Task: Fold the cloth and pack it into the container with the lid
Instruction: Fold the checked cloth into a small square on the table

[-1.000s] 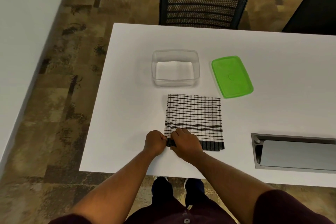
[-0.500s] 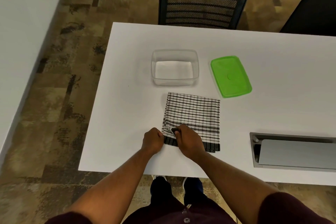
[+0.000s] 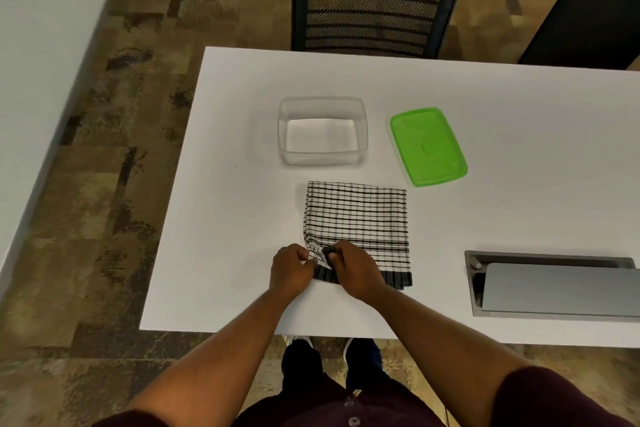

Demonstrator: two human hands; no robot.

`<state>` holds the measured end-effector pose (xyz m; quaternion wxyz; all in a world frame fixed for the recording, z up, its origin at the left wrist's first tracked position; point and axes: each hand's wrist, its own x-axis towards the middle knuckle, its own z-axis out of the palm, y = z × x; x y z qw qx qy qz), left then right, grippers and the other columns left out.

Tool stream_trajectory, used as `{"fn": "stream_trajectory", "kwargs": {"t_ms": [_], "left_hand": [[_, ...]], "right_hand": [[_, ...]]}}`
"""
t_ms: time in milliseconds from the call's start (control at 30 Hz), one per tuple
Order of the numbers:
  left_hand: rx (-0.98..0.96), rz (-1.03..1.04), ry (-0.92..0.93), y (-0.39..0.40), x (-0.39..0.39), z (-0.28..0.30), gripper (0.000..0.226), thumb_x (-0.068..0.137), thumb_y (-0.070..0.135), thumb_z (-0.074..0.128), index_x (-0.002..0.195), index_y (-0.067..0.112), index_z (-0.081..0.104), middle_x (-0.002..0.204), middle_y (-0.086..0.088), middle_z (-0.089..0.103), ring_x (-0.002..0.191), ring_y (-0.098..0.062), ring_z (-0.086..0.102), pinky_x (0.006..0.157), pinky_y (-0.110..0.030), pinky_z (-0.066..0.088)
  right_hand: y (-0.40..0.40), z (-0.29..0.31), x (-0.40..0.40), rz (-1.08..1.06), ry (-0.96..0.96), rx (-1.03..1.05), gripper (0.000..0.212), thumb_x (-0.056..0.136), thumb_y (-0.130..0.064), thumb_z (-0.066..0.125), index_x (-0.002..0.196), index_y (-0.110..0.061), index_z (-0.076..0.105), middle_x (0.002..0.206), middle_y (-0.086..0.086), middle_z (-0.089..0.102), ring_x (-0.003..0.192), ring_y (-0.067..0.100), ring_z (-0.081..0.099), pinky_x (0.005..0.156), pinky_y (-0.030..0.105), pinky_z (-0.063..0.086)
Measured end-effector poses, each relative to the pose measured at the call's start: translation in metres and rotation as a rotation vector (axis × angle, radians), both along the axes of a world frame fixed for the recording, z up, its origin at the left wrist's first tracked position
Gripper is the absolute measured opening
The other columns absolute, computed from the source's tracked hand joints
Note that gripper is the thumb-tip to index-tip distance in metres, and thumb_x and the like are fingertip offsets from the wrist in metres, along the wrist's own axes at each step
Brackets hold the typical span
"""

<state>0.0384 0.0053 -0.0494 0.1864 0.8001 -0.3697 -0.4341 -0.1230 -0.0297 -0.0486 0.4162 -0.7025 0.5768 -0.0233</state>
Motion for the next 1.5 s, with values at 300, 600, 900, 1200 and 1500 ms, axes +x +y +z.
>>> {"fn": "stream_trajectory", "kwargs": {"t_ms": [300, 600, 900, 1200, 1500], "left_hand": [[-0.027, 0.428, 0.389, -0.006, 0.03, 0.018, 0.025, 0.087, 0.01, 0.073, 0.111, 0.007, 0.064, 0.11, -0.018, 0.069, 0.103, -0.035, 0.068, 0.09, -0.052, 0.058], [-0.219, 0.586, 0.173, -0.018, 0.082, 0.044, 0.01, 0.094, 0.016, 0.064, 0.093, 0.016, 0.074, 0.102, -0.009, 0.074, 0.1, -0.029, 0.068, 0.096, -0.044, 0.055], [-0.37, 0.774, 0.516, -0.048, 0.115, 0.069, 0.026, 0.094, 0.004, 0.063, 0.12, 0.002, 0.067, 0.116, -0.017, 0.07, 0.109, -0.031, 0.066, 0.103, -0.046, 0.051], [-0.471, 0.653, 0.41, -0.066, 0.139, 0.093, 0.023, 0.091, 0.01, 0.068, 0.112, 0.001, 0.07, 0.116, -0.023, 0.07, 0.099, -0.028, 0.068, 0.1, -0.048, 0.052], [-0.499, 0.535, 0.363, -0.074, 0.14, 0.107, 0.015, 0.094, 0.013, 0.065, 0.107, 0.013, 0.073, 0.11, -0.01, 0.073, 0.106, -0.028, 0.068, 0.101, -0.046, 0.052]], "right_hand": [[-0.038, 0.032, -0.021, -0.514, -0.332, -0.031, 0.014, 0.09, -0.008, 0.073, 0.102, -0.008, 0.066, 0.076, 0.002, 0.061, 0.065, 0.009, 0.055, 0.063, 0.015, 0.048], [-0.102, 0.07, -0.08, -0.712, -0.517, -0.014, 0.018, 0.1, -0.016, 0.061, 0.1, 0.001, 0.068, 0.088, 0.016, 0.062, 0.083, 0.026, 0.058, 0.082, 0.057, 0.055], [-0.14, 0.095, -0.12, -0.888, -0.56, -0.075, 0.024, 0.101, -0.026, 0.059, 0.081, -0.016, 0.069, 0.083, 0.0, 0.07, 0.077, 0.019, 0.063, 0.069, 0.028, 0.05], [-0.156, 0.111, -0.146, -0.897, -0.652, -0.001, 0.009, 0.097, -0.012, 0.064, 0.097, -0.014, 0.073, 0.095, 0.007, 0.07, 0.088, 0.022, 0.063, 0.081, 0.035, 0.052], [-0.164, 0.119, -0.154, -0.968, -0.771, 0.152, 0.014, 0.097, -0.017, 0.06, 0.099, -0.011, 0.072, 0.096, 0.007, 0.072, 0.089, 0.022, 0.067, 0.072, 0.035, 0.053]]}}
